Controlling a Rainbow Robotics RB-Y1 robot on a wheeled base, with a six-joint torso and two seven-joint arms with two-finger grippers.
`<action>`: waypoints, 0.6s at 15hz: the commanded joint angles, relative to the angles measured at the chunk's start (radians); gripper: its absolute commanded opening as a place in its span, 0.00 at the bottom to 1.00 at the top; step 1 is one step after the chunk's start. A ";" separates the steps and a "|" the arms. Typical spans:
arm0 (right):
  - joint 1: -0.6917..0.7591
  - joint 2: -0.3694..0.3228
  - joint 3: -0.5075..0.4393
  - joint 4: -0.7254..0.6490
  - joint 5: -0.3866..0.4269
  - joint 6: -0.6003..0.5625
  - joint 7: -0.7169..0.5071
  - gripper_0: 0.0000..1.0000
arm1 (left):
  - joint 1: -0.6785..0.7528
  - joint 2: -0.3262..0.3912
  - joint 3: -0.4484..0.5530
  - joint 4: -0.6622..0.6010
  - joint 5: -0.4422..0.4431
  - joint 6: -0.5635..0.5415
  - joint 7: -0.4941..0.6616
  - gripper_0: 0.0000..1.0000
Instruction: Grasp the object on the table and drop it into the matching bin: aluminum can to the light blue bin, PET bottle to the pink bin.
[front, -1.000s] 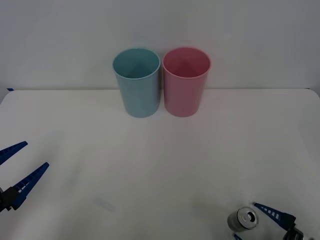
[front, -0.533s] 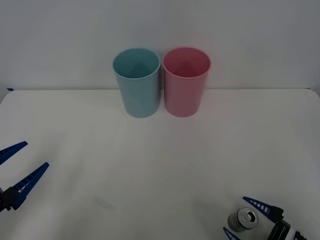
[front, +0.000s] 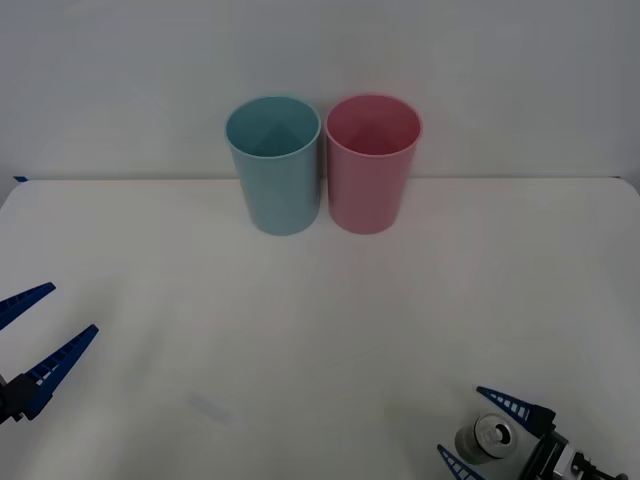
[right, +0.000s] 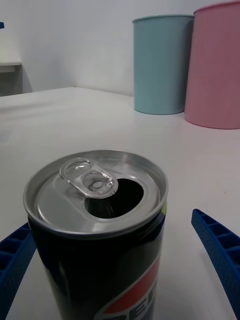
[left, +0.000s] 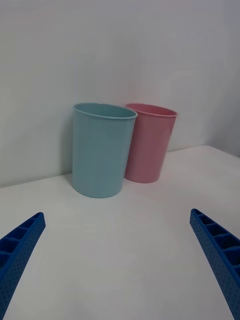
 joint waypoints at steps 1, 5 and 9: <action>0.003 0.000 -0.002 0.001 -0.001 0.000 0.002 0.13 | 0.000 0.000 0.000 0.000 0.000 0.000 0.000 1.00; 0.003 0.000 -0.002 -0.001 0.000 0.000 0.000 0.00 | 0.000 0.000 0.000 0.000 0.000 0.000 0.000 1.00; -0.003 0.000 -0.002 -0.001 -0.003 0.000 -0.005 0.00 | 0.000 0.000 0.000 0.000 0.000 0.000 0.000 1.00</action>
